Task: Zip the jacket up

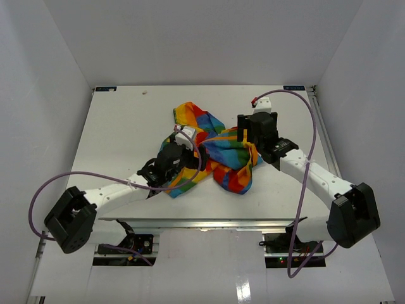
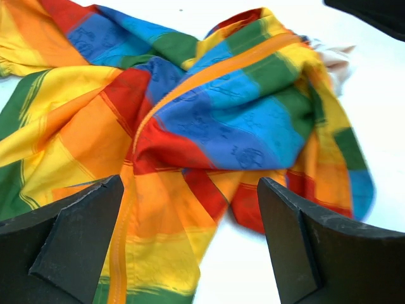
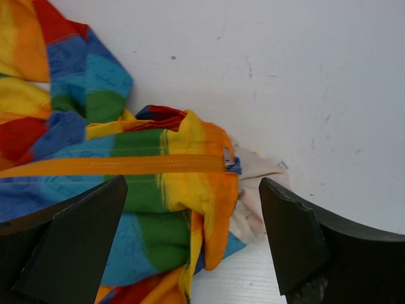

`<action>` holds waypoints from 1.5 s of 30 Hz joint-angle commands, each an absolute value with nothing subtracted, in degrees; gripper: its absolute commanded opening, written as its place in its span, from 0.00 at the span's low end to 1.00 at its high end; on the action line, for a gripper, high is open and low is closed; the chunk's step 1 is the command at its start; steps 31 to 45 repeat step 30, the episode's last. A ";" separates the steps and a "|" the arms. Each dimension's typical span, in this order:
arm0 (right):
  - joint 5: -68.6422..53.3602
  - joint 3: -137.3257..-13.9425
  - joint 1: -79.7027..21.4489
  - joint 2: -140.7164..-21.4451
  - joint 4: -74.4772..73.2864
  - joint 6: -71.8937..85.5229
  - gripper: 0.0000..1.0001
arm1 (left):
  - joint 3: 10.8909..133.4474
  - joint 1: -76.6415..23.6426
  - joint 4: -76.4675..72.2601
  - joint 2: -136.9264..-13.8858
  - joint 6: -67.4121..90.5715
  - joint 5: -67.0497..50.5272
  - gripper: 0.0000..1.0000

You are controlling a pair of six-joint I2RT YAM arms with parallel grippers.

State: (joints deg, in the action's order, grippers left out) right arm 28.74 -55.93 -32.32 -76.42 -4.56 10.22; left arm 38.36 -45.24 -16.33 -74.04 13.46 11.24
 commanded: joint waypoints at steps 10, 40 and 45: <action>18.12 -45.15 -38.60 -51.02 -12.56 19.12 0.90 | 32.43 -47.63 -10.30 -53.08 16.65 3.87 0.98; 14.59 -35.51 -38.76 -31.55 -11.12 17.84 0.90 | 19.07 -47.64 -24.08 -39.81 14.15 0.17 0.98; 14.59 -35.51 -38.76 -31.55 -11.12 17.84 0.90 | 19.07 -47.64 -24.08 -39.81 14.15 0.17 0.98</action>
